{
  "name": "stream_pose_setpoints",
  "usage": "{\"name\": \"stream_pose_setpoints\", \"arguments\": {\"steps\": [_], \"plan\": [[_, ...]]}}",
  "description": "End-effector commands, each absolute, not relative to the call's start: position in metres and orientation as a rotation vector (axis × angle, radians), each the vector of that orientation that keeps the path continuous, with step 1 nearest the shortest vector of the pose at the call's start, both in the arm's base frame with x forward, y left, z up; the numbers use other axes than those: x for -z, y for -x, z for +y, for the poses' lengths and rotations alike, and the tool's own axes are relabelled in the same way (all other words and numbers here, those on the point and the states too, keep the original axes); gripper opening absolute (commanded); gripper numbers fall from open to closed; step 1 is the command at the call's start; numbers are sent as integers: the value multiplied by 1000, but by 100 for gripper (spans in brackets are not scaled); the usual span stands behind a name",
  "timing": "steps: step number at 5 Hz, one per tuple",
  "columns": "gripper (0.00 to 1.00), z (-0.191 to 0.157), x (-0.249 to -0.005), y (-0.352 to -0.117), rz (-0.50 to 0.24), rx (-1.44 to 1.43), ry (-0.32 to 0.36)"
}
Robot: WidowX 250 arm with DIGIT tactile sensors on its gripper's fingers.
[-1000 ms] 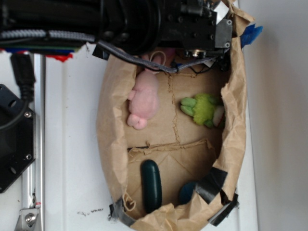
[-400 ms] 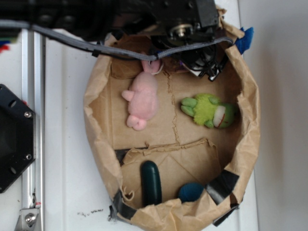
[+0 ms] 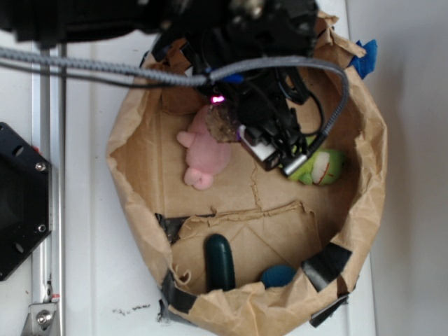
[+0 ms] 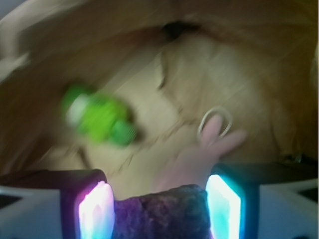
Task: Grab the rock.
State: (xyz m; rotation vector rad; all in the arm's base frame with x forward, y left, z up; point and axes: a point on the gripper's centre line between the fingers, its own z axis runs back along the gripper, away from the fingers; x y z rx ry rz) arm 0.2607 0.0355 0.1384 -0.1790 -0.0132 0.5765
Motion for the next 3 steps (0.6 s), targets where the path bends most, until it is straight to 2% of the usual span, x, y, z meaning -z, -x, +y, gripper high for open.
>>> {"name": "stream_pose_setpoints", "arguments": {"steps": [1,3], "plan": [[0,12,-195,-252,-151,-380,227],[0,-2,-196,-249,-210,-396,164]]}}
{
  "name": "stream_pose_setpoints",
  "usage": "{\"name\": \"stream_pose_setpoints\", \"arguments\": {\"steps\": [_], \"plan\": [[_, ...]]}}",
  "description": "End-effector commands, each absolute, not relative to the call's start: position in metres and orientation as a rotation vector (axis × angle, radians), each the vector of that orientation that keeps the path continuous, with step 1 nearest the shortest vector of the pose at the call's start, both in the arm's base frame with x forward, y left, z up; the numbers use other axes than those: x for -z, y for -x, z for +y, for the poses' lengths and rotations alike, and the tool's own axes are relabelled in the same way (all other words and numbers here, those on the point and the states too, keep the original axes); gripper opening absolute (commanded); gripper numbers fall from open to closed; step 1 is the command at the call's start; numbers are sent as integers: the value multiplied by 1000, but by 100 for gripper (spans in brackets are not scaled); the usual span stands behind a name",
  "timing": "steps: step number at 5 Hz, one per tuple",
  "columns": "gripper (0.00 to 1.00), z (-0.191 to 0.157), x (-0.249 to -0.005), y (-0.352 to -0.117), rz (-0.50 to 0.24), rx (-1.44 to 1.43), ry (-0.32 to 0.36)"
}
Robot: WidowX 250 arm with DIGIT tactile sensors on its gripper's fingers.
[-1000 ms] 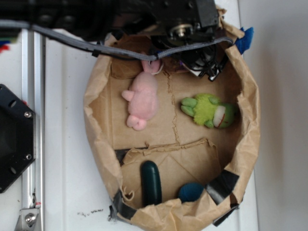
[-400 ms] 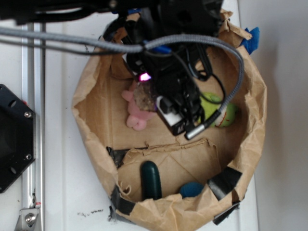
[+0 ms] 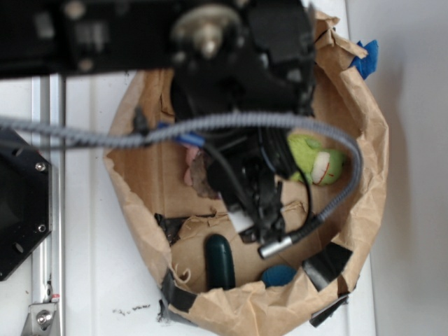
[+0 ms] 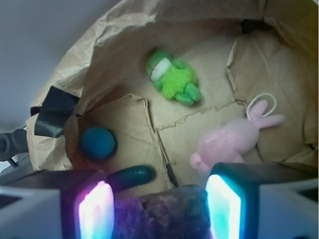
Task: Grab the rock.
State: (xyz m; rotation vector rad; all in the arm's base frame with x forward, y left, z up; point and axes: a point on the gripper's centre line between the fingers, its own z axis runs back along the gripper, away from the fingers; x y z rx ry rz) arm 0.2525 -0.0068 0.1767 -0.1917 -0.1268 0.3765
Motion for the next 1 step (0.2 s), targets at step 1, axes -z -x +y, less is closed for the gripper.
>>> {"name": "stream_pose_setpoints", "arguments": {"steps": [1], "plan": [[0,-7,-192,-244,-228,-427,128]]}}
